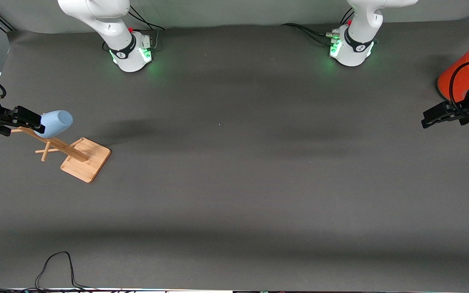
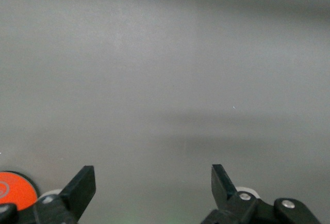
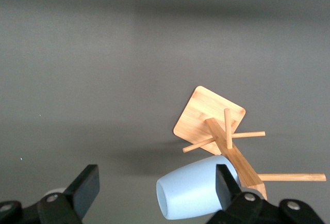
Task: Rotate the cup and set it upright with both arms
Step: 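Move the right gripper around the light blue cup on the mug tree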
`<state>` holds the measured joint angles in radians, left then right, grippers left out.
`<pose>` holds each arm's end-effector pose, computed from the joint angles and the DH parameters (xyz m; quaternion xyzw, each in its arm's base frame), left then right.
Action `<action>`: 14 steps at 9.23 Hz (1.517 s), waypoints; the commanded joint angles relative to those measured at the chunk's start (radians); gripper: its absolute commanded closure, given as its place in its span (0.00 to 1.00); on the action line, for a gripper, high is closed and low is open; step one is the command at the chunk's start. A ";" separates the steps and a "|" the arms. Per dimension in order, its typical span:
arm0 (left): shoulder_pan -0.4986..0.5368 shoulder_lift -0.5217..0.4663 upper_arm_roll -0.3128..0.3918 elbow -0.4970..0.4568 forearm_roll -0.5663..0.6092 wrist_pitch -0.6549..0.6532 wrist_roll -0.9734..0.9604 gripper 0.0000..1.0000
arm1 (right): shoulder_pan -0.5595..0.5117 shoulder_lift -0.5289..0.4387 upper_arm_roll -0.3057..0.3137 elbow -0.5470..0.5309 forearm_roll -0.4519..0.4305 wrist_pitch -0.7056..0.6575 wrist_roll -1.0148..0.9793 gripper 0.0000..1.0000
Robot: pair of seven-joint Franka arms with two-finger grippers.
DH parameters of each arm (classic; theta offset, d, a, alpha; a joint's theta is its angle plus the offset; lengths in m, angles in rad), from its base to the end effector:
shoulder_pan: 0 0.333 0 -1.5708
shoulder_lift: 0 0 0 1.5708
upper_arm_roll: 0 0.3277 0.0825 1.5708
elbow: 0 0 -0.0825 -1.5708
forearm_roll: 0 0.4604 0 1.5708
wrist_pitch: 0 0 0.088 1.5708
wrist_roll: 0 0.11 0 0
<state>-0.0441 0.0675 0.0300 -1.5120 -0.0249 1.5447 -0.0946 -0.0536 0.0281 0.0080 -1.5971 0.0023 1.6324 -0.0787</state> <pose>0.6495 -0.0126 0.6199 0.9990 0.0401 -0.0180 0.0105 0.6440 -0.0292 0.6062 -0.9999 -0.0165 -0.0037 0.0010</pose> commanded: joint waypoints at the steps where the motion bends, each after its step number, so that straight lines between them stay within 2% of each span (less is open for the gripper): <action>1: 0.001 -0.011 -0.001 0.004 0.000 0.003 -0.008 0.00 | -0.011 0.001 0.007 0.013 0.004 -0.012 0.005 0.00; 4: 0.000 -0.006 -0.001 -0.004 0.000 0.017 -0.007 0.00 | -0.014 -0.011 0.003 0.014 0.021 -0.058 0.086 0.00; 5: 0.000 -0.006 -0.001 -0.004 0.000 0.017 -0.007 0.00 | -0.020 -0.025 -0.028 0.006 0.074 -0.098 0.209 0.00; 6: 0.001 -0.006 -0.001 -0.004 0.002 0.005 -0.005 0.00 | -0.017 -0.034 -0.084 -0.004 0.152 -0.127 0.361 0.00; 9: 0.004 -0.006 0.001 -0.002 0.002 0.000 -0.001 0.00 | -0.017 -0.037 -0.155 -0.067 0.227 -0.123 0.777 0.00; 10: 0.004 -0.008 0.002 -0.002 0.002 -0.003 -0.001 0.00 | -0.017 -0.037 -0.201 -0.113 0.249 -0.103 0.850 0.00; 12: 0.004 -0.008 0.002 0.001 0.002 -0.003 0.001 0.00 | -0.014 -0.056 -0.293 -0.211 0.300 -0.057 0.875 0.00; 14: 0.003 -0.011 0.002 0.000 0.002 -0.011 0.001 0.00 | -0.014 -0.089 -0.333 -0.318 0.332 0.010 0.898 0.00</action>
<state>-0.0411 0.0675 0.0330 -1.5113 -0.0252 1.5448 -0.0946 -0.0743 0.0004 -0.3155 -1.8206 0.3022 1.5901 0.7742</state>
